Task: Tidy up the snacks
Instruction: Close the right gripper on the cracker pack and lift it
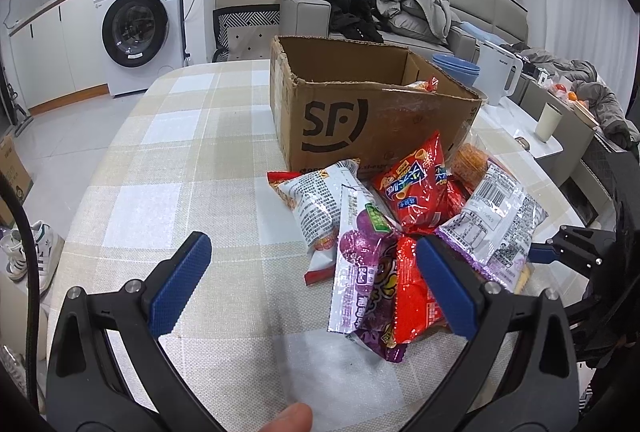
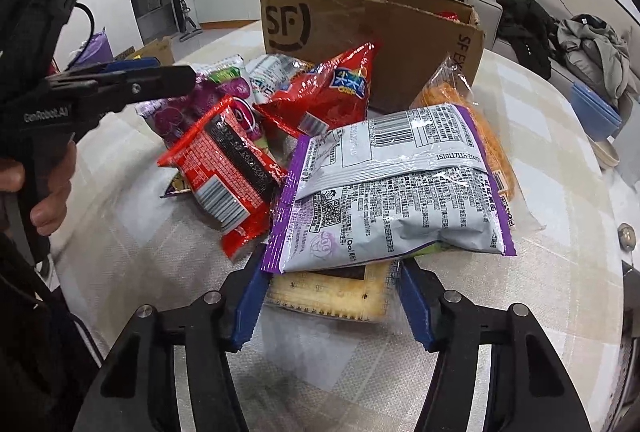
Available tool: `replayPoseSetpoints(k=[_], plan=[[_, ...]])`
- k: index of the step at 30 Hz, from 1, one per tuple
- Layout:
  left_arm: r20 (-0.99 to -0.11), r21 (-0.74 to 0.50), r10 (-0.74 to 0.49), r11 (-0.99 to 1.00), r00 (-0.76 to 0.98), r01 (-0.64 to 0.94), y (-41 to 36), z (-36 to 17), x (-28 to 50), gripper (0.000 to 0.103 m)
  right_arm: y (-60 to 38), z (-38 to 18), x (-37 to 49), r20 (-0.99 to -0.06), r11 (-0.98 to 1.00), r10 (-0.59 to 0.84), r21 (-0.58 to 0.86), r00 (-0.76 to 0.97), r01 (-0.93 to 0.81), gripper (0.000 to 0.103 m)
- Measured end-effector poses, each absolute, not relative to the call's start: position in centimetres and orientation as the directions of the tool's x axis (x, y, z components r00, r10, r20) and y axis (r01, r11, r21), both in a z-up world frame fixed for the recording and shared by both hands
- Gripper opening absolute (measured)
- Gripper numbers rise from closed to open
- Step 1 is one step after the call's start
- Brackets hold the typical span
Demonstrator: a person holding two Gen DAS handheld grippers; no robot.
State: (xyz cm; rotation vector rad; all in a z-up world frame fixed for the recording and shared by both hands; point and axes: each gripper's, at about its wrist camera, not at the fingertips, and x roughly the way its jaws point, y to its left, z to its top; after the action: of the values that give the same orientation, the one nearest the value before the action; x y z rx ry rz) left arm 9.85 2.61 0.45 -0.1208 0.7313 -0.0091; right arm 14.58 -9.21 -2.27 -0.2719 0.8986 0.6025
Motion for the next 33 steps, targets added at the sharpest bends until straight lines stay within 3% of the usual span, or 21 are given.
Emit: replayPoseSetpoints(k=[17, 25, 33], plan=[[-0.652, -0.09, -0.108, 0.994, 0.75, 0.065, 1.4, 1.4, 8.9, 0.101, -10.4, 2.2, 13.0, -0.685, 0.783, 0.501, 0.099, 0.528, -0.614, 0.061], [-0.656, -0.054, -0.192, 0.977, 0.73, 0.208, -1.9, 1.6, 8.2, 0.086, -11.6, 4.6, 12.5, -0.627, 0.799, 0.515, 0.103, 0.585, -0.593, 0.061], [-0.676, -0.048, -0.22, 0.966, 0.703, 0.256, -3.6, 0.9, 7.8, 0.081, -13.0, 6.7, 11.7, -0.581, 0.812, 0.515, 0.096, 0.63, -0.576, 0.061]])
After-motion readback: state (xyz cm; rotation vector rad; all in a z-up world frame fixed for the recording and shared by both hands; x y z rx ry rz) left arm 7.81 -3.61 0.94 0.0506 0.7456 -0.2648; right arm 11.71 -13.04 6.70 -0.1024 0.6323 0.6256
